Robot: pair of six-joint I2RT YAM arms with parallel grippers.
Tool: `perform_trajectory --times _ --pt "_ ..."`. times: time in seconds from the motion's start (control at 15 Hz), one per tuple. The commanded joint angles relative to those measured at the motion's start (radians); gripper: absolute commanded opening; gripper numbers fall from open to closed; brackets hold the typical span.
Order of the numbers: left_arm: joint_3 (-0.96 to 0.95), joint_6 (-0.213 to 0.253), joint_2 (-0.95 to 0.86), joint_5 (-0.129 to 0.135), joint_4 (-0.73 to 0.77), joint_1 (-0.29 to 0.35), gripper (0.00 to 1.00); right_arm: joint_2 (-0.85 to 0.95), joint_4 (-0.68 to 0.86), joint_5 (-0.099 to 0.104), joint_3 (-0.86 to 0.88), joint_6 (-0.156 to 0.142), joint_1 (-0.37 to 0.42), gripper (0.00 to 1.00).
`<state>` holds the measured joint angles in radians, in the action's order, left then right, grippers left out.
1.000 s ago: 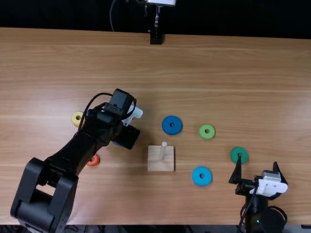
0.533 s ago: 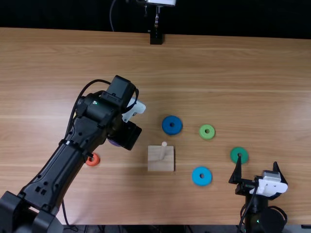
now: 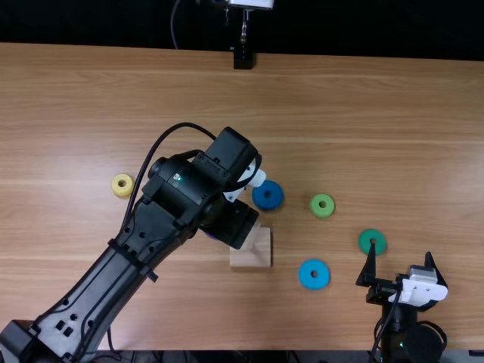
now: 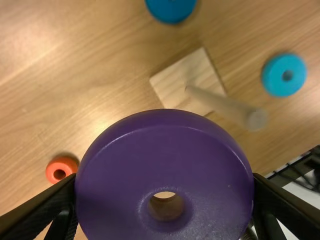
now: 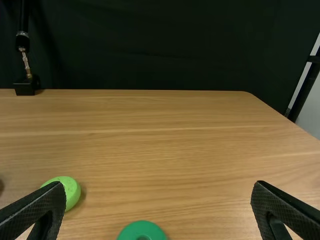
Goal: Build the Hanoi tower: stack the rings onto the peg from bottom to top in this color order: purple, dark blue, light blue, dark green, light green, yellow, orange.
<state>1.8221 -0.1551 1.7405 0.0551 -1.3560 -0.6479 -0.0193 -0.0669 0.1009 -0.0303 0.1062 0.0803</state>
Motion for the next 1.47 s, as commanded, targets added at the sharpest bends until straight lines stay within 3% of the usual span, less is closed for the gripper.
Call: perform_trajectory --times 0.0,0.67,1.4 --pt "0.066 -0.051 -0.016 -0.005 -0.001 -0.021 0.00 0.010 0.003 -0.001 0.015 -0.007 -0.007 1.00" --pt "0.135 -0.053 0.099 -0.004 0.001 -0.101 0.00 0.010 0.003 -0.001 0.015 -0.007 -0.007 1.00" --pt "0.160 -0.055 0.169 -0.004 0.007 -0.133 0.00 0.010 0.003 -0.001 0.015 -0.007 -0.007 1.00"
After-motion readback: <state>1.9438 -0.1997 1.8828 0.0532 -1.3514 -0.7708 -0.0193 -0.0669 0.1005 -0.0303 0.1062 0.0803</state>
